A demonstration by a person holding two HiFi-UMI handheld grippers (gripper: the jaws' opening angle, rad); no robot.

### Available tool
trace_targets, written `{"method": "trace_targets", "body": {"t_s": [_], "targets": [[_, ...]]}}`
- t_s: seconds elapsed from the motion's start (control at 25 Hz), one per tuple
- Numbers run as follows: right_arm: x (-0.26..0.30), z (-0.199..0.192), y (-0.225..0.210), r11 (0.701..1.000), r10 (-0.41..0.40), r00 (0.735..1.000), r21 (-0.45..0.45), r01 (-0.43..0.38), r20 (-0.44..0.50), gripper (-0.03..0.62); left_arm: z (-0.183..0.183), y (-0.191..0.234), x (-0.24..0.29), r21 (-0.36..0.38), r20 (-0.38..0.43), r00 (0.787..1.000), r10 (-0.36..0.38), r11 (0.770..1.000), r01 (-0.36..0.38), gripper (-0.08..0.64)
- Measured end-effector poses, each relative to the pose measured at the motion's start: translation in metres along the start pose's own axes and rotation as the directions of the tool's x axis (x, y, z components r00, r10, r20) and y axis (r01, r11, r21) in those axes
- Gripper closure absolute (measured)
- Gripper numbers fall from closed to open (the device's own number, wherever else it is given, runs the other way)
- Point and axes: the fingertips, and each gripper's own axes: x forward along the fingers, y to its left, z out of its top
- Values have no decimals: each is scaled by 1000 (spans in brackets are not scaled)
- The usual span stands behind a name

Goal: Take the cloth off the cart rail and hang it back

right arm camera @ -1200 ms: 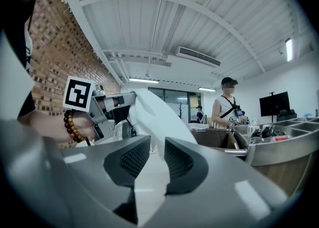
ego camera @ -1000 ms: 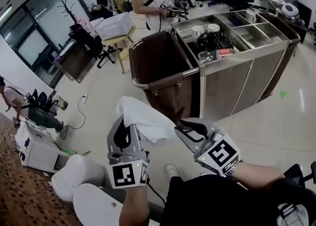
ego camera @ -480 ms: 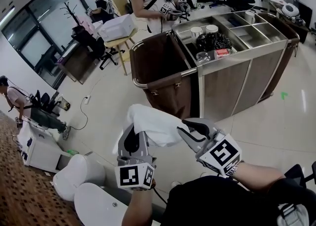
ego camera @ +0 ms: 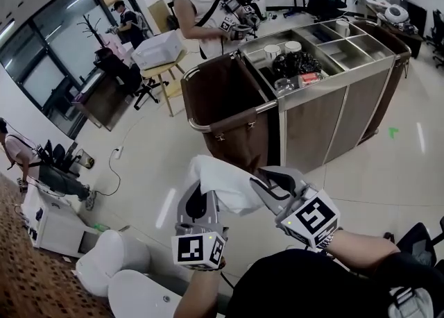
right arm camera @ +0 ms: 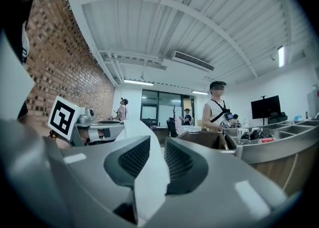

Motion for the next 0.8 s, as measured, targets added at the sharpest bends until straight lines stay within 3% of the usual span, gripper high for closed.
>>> {"method": "trace_targets", "body": {"t_s": [0.12,0.28,0.44,0.56,0.8], "targets": [[5,0,4,998,-9,1000,-56,10,19,503,-2,5,-3,-14,-5,1000,-15,1000,15,543],[7,5,13,999,-37,999,-7,37,-7,503,-2,11,-5,-29,-11,1000,-27,999,27,543],[11,6,15,995,-30,999,-92,32,25,503,-1,12,-6,-27,-3,999,-46,999,46,543],[9,3,19,998,-46,999,-46,46,2,503,-5,12,-8,-37,-12,999,-44,998,44,543],[5,3,21,997,-53,999,-57,53,1,503,-6,9,-9,-41,-15,998,-53,998,52,543]]}}
